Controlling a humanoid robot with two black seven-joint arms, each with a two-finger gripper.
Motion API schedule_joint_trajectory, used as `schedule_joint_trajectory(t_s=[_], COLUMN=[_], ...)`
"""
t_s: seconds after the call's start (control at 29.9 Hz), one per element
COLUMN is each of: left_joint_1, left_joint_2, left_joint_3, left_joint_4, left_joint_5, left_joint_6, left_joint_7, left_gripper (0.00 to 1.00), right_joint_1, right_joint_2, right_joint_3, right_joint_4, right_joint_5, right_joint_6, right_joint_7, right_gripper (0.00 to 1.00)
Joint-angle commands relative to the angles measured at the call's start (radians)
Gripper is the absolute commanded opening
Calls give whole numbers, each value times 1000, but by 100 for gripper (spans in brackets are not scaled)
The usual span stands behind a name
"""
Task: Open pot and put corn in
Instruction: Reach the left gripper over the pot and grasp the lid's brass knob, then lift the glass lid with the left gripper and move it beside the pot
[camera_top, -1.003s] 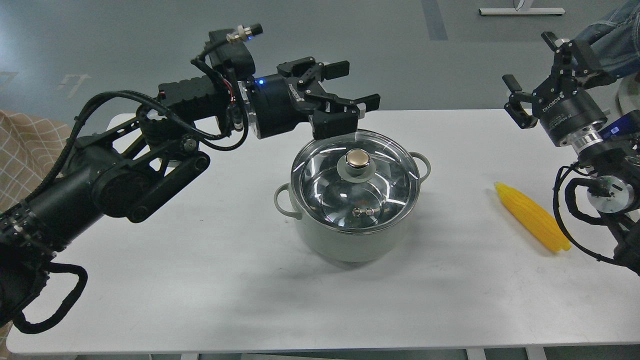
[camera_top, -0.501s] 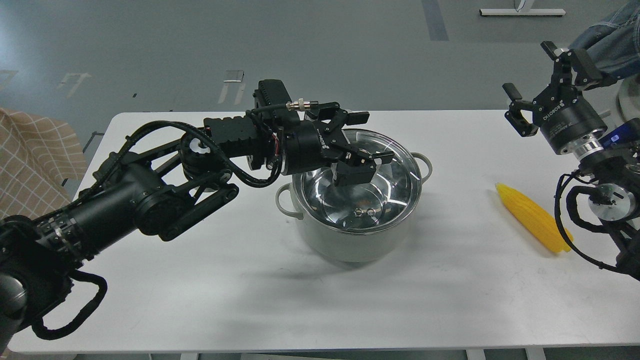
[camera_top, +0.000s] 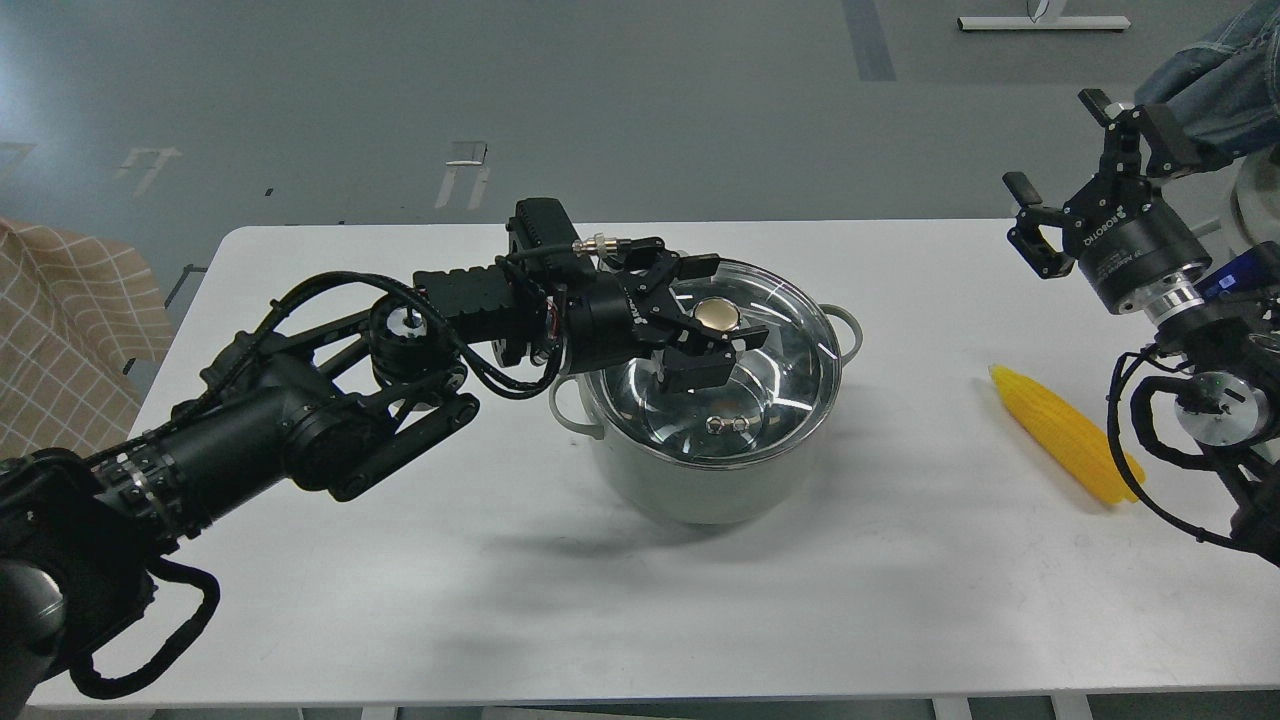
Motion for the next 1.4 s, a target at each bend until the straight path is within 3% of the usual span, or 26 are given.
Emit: schedule_joint_trajectory(t_s=[0.0, 0.2, 0.27, 0.4, 0.43, 0.6, 0.87, 1.07, 1.17, 1.37], left_joint_1=[9, 30, 30, 30, 30, 30, 9, -118, -175, -135], left_joint_2=[1, 1, -1, 1, -1, 2, 7, 74, 174, 459], left_joint_3=[0, -1, -3, -1, -1, -5, -21, -24, -23, -3], left_joint_4=[3, 8, 8, 11, 11, 11, -6, -41, -72, -148], left_joint_5=[0, 0, 0, 0, 0, 0, 0, 0, 0, -29], left_joint_6=[1, 1, 1, 1, 1, 1, 1, -3, -8, 0], left_joint_7=[1, 0, 0, 0, 1, 3, 1, -2, -6, -27], left_gripper=[94, 90, 81, 46, 31, 0, 0, 0, 0, 0], right_joint_1=[-3, -6, -6, -6, -6, -6, -6, -6, -8, -11], right_joint_2=[-1, -1, -1, 1, 1, 1, -1, -1, -1, -5], right_joint_3=[0, 0, 0, 0, 0, 0, 0, 0, 0, 0], right_joint_4=[2, 2, 2, 4, 4, 3, 4, 4, 4, 5], right_joint_5=[0, 0, 0, 0, 0, 0, 0, 0, 0, 0], right_joint_6=[0, 0, 0, 0, 0, 0, 0, 0, 0, 0], right_joint_7=[0, 0, 0, 0, 0, 0, 0, 0, 0, 0], right_gripper=[100, 100, 100, 100, 100, 100, 100, 100, 100, 100])
